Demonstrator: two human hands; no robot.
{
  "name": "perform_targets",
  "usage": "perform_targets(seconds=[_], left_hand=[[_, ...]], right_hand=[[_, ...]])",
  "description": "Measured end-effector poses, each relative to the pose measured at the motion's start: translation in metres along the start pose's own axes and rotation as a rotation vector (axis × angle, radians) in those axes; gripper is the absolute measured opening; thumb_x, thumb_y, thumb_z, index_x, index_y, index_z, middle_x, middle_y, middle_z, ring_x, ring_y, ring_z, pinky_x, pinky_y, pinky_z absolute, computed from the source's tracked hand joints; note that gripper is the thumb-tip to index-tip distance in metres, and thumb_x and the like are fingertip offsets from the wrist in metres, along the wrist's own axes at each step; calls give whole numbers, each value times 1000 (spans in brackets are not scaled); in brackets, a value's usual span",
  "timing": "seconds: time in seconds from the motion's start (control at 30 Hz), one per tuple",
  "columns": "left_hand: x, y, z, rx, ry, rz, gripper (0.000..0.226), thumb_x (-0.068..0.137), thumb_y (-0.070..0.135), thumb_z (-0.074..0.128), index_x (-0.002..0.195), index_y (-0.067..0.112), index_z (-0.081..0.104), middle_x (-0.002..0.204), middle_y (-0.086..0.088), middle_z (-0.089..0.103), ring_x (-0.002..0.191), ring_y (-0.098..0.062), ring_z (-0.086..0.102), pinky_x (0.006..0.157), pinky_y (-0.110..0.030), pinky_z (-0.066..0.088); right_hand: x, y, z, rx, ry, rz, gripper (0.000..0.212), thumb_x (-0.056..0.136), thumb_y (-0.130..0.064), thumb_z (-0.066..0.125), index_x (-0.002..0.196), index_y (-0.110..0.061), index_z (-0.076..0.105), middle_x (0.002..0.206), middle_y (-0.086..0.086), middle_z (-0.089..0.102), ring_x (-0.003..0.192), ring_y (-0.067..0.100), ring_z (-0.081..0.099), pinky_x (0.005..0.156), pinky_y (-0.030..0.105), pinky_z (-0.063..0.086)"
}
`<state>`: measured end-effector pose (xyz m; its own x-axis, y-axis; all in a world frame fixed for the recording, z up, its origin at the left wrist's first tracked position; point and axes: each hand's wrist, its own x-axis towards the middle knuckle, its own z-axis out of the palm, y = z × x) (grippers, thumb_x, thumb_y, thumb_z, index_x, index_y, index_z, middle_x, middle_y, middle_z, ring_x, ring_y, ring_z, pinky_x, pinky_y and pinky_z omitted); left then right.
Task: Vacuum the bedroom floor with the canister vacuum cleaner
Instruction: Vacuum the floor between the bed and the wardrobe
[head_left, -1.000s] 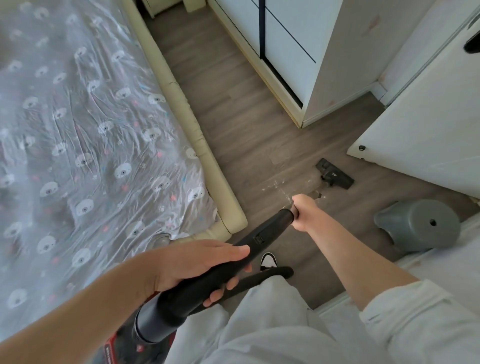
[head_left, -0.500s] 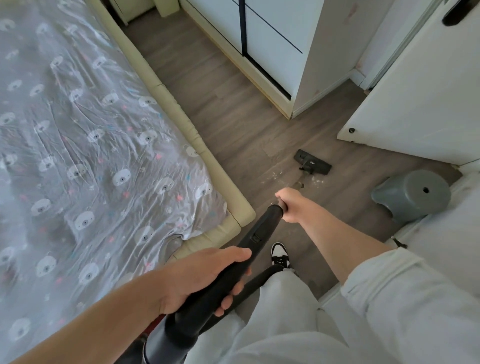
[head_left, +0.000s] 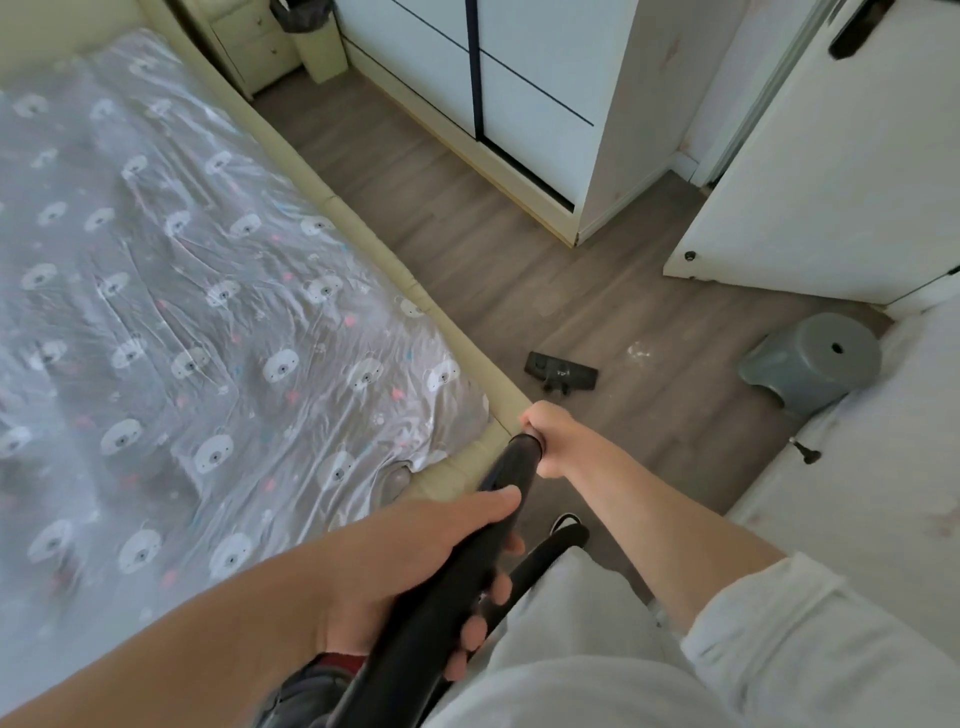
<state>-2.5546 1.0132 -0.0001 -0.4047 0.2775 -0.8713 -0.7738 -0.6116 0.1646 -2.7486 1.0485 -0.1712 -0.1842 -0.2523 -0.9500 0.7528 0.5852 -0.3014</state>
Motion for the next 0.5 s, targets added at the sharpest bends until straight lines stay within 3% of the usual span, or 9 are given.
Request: perform_targets(seconds=[0.1,0.2,0.27,0.37,0.43,0.5], left_hand=[[8,12,13,68,93,35,71,62,68,85,106,14,72,69,-8,62,46,-25,58,48,-33,52],[16,41,26,79,150,108,56,87,61,69,115,12,64,66,-4,59,44,-20,55,44,-29,49],[33,60,41,61,204,128,49,92,57,65,112,12,63,64,-3,59,43,-19,54,43,-27,48],[63,75,70,9,229,153,44,93,57,63,105,14,63,61,-2,60,43,-19,54,44,-26,48],[80,78,89,-50,223,173,43,93,57,64,100,15,63,62,-2,61,44,-19,55,46,-27,50],[88,78,104,-111,215,167,44,92,58,65,97,14,64,63,-3,63,46,-19,57,47,-28,52]], right_hand=[[17,-8,-13,60,12,-35,12,88,3,42,93,-4,51,80,11,52,65,27,55,44,27,48],[31,-36,-25,100,7,-66,14,91,-2,45,103,-3,52,96,14,58,85,31,60,64,35,52],[39,-57,-38,80,19,-67,13,96,-10,45,106,-3,49,101,14,57,94,32,59,75,39,51],[55,-85,-63,53,60,-124,19,97,-15,43,114,-6,45,102,11,53,99,31,60,73,39,51],[59,-94,-79,50,91,-152,18,97,-14,44,112,-5,48,99,9,55,85,26,62,68,31,55],[58,-93,-89,57,83,-177,19,98,-13,45,116,-6,50,94,6,56,69,17,59,51,21,52]])
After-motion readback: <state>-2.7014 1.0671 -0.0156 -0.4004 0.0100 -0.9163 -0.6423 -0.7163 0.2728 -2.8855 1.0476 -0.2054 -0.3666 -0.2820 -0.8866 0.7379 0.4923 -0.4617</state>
